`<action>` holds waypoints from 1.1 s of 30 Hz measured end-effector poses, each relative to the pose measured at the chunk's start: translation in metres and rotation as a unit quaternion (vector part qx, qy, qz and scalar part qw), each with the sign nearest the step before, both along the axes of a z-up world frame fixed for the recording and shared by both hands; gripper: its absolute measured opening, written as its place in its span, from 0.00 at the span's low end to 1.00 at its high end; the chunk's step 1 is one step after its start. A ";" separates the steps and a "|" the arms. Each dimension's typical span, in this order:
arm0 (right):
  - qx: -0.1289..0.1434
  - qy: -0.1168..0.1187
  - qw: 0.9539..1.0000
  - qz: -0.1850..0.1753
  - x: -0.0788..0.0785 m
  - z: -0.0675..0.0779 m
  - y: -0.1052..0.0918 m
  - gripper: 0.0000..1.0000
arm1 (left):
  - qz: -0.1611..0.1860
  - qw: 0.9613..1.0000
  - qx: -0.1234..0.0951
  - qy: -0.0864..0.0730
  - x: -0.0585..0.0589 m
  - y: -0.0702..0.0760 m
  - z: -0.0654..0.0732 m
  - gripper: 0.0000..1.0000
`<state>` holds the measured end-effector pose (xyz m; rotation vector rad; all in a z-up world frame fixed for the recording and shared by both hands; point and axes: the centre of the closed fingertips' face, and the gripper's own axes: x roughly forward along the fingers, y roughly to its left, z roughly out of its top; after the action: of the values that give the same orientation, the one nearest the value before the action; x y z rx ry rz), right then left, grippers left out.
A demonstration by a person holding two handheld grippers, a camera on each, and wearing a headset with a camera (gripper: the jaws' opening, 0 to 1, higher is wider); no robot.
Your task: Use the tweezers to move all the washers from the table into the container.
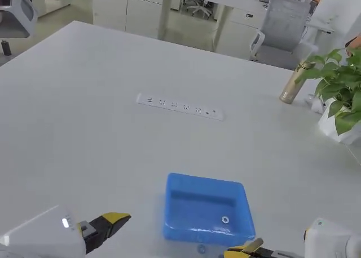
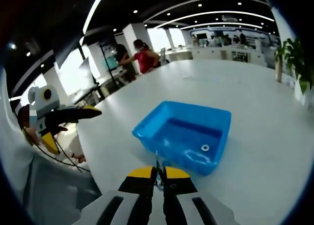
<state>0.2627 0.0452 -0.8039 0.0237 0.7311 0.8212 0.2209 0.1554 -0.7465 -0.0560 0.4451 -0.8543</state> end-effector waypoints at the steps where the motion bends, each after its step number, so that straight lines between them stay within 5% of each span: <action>1: 0.000 0.001 1.000 -0.001 0.000 -0.001 0.000 0.03 | -0.001 1.000 0.002 -0.001 -0.002 -0.001 -0.001 0.85; 11: 0.002 -0.001 1.000 0.000 -0.001 -0.003 0.002 0.03 | 0.003 1.000 -0.001 0.010 -0.009 -0.006 -0.005 0.98; 22: -0.007 -0.007 1.000 0.015 -0.003 -0.004 0.005 0.03 | 0.016 1.000 -0.004 0.010 -0.009 -0.006 -0.005 0.99; 33: -0.077 -0.061 0.991 0.087 -0.008 -0.008 0.016 0.03 | 0.022 1.000 0.001 0.007 -0.006 -0.002 -0.006 0.99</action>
<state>0.2543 0.0610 -0.8114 -0.2301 0.6862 0.9220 0.2152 0.1529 -0.7524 -0.0695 0.4561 -0.8105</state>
